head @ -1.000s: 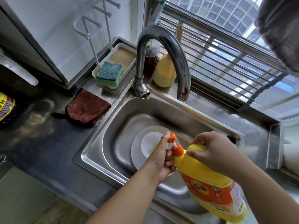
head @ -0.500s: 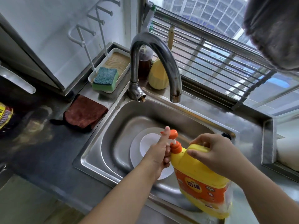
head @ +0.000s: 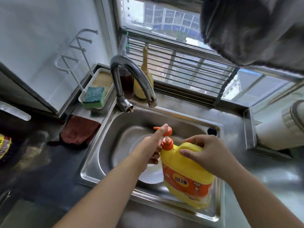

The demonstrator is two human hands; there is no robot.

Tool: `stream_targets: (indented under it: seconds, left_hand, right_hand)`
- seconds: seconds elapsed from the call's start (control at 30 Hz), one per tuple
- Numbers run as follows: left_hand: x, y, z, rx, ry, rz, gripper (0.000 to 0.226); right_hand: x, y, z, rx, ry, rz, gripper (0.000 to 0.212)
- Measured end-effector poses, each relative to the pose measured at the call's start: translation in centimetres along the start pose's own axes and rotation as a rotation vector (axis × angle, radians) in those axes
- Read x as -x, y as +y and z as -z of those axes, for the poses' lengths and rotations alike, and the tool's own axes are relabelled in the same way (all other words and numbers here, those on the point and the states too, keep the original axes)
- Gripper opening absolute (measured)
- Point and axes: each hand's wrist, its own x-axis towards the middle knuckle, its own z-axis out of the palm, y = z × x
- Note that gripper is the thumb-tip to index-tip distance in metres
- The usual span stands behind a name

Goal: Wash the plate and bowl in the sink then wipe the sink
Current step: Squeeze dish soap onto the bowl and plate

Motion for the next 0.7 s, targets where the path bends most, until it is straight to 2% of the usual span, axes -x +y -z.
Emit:
stream_targets:
  seconds: [0.13,0.23,0.3,0.43,0.5,0.6,0.7]
  left_hand:
    - [0.8,-0.4,-1.1,0.009,0.045,-0.079,0.069]
    - [0.9,-0.8,-2.4,0.141,0.08,-0.137,0.046]
    - [0.9,-1.2,-3.4,0.238,0.085,-0.121,0.042]
    - [0.8,-2.0,-5.1,0.324,0.084,-0.063,0.058]
    - [0.8,-1.6,-5.4,0.315,0.075,-0.068,0.067]
    - [0.3,-1.0,-5.8,0.301,0.082,-0.079,0.067]
    - [-0.1,-0.8,-6.0,0.315,0.06,-0.071,0.081]
  right_hand:
    - [0.0,0.0,1.1,-0.035,-0.049,-0.037,0.03]
    - [-0.3,-0.3,1.7,-0.018,-0.088,-0.047,0.027]
    - [-0.4,-0.2,1.5,-0.006,-0.099,-0.051,0.026]
    - [-0.1,0.3,1.5,-0.022,-0.11,-0.081,0.027]
    - [-0.2,0.4,2.5,-0.069,-0.116,-0.115,0.024]
    - [-0.8,0.5,3.6,-0.131,-0.113,-0.165,0.018]
    - [-0.9,0.7,3.3,-0.12,-0.099,-0.15,0.019]
